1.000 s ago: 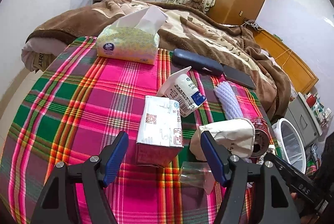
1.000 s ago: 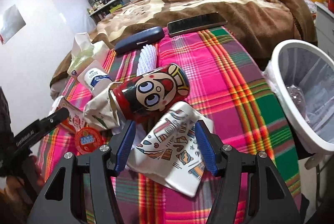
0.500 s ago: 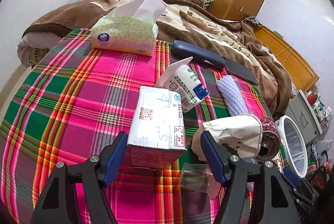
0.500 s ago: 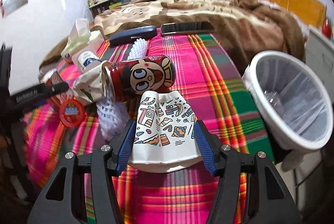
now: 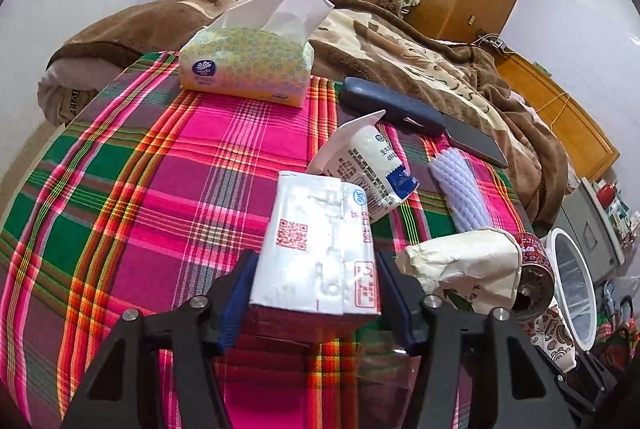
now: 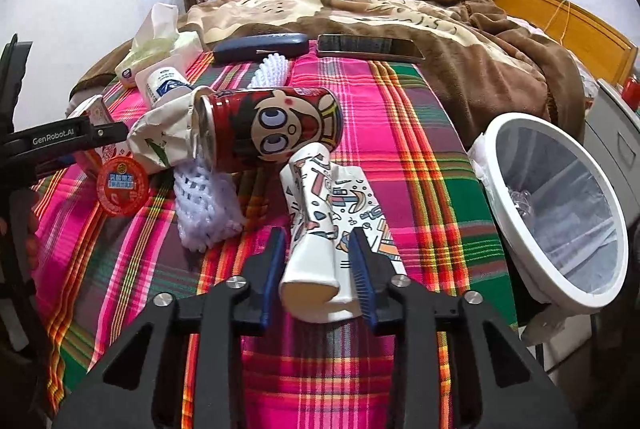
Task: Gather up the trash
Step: 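Grasp the printed paper cup with the right tool while the left tool grasps the white box, then carry the paper cup and white box over the wastebasket with both tools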
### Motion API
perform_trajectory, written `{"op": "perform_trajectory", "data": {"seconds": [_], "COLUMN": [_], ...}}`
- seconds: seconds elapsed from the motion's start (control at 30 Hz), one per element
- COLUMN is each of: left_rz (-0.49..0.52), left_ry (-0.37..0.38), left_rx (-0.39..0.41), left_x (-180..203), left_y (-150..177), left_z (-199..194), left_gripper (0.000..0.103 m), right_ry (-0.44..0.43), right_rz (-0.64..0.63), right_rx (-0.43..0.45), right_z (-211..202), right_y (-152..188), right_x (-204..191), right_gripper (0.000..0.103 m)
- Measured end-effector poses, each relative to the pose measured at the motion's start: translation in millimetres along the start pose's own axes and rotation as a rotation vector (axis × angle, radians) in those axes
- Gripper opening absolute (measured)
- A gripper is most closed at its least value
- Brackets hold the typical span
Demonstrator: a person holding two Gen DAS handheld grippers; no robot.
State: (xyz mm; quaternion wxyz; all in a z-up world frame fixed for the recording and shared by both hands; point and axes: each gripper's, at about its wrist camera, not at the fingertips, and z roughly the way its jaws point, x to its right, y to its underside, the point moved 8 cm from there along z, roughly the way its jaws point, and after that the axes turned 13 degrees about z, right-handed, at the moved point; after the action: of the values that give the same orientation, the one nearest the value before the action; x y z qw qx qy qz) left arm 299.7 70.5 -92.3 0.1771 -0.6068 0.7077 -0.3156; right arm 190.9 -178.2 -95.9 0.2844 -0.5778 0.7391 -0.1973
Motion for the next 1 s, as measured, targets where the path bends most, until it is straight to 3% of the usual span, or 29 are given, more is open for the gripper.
{"op": "perform_trajectory", "data": {"seconds": [0.13,1.0], "left_rz": [0.001,0.043], "left_ry": [-0.005,-0.002], "left_rx": [-0.004,0.057], "left_x": [0.0,25.6], "left_y": [3.2,4.5], "left_z": [-0.4,-48.9], "left_gripper": [0.04,0.04], "right_ry": [-0.029,-0.158], "right_rz": [0.003,0.116], "right_rx": [-0.002,0.035], "right_z": [-0.3,-19.7], "right_y": [1.1,-4.4], "right_x": [-2.5,12.6], "right_gripper": [0.024,0.02]}}
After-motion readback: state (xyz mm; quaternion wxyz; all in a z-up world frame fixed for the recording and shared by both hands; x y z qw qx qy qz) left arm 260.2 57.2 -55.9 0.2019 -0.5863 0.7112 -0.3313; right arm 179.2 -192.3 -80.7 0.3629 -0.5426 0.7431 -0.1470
